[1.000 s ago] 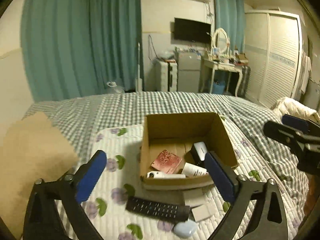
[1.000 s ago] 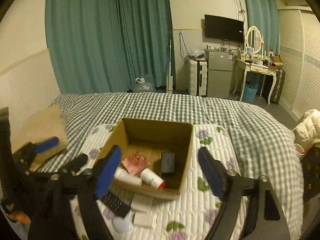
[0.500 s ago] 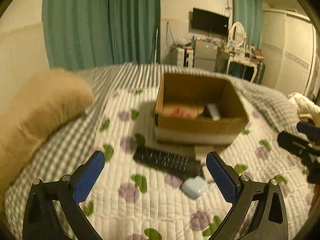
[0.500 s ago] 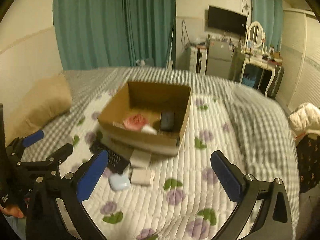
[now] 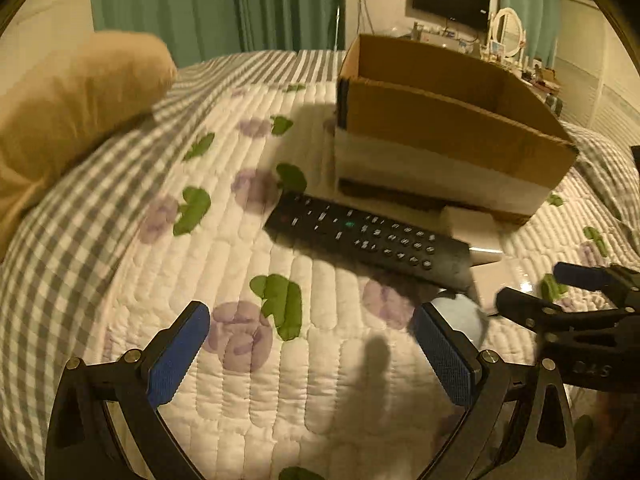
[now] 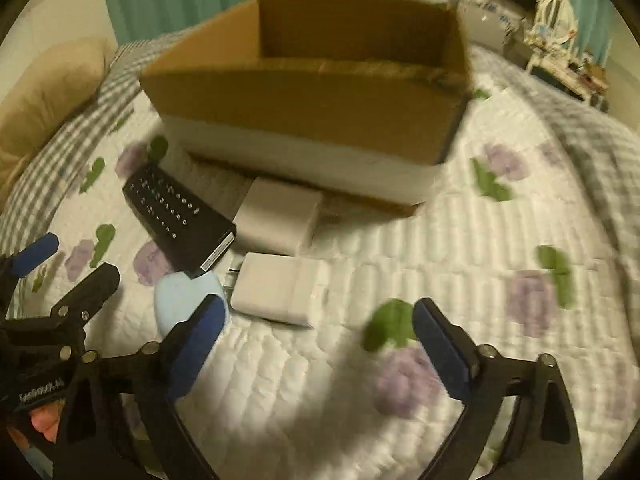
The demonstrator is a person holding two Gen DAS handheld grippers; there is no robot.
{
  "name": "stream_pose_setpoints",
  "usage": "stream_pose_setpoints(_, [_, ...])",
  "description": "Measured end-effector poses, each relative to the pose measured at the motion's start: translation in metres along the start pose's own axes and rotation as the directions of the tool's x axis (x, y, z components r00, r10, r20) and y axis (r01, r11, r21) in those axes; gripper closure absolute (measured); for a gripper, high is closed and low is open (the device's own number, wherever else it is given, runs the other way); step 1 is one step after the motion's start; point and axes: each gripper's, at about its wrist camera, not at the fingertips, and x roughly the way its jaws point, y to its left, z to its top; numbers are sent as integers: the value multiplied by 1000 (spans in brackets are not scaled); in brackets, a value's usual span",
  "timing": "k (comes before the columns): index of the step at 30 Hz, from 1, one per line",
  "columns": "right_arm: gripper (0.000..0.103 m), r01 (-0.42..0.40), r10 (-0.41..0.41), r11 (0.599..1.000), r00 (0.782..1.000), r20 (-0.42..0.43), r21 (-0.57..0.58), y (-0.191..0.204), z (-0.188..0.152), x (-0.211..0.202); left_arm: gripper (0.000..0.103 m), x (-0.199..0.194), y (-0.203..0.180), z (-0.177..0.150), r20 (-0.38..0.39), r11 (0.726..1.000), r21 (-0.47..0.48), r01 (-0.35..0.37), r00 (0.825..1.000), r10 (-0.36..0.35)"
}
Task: Organize rigid objects
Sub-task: 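Grasp a white charger block with the right tool while the left tool grasps the light blue earbud case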
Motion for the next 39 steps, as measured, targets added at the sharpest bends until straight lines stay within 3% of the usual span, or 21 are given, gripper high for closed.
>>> stream_pose_setpoints(4, [18,-43,43,999,999,-15,-2,8,8,23,0,10,8,1,-38,1000,-27,15,999,-16])
stream_pose_setpoints(6, [44,-64,64,998,998,-22,10,9,11,30,0,11,9,1,-48,999,-32,24,999,-26])
stream_pose_setpoints(11, [44,-43,43,999,999,2,3,8,1,19,0,9,-7,1,-51,999,24,44,998,-43])
stream_pose_setpoints(15, [44,-15,11,998,998,65,67,-9,-9,-7,0,6,-36,-2,-92,988,86,126,989,-118])
stream_pose_setpoints(20, [44,-21,2,987,993,116,157,-40,-14,-34,4,18,-67,-1,-132,974,159,162,981,-142])
stream_pose_setpoints(23, [44,-22,1,981,994,111,191,-51,-14,-37,12,25,-84,-1,-137,963,195,188,977,-163])
stream_pose_setpoints(25, [44,-21,0,980,995,104,199,-53,-14,-35,34,35,-92,-4,-163,956,228,186,975,-151])
stream_pose_setpoints(27, [44,-16,-3,981,995,100,192,-49,-12,-32,45,32,-94,-6,-150,952,245,185,977,-151])
stream_pose_setpoints(31, [44,-4,-14,985,994,104,175,-43,-14,-33,45,18,-89,-7,-152,944,235,231,968,-199])
stream_pose_setpoints(39, [44,-10,-19,986,985,169,165,-37,-18,-67,45,-36,-64,-5,-73,949,216,227,974,-216])
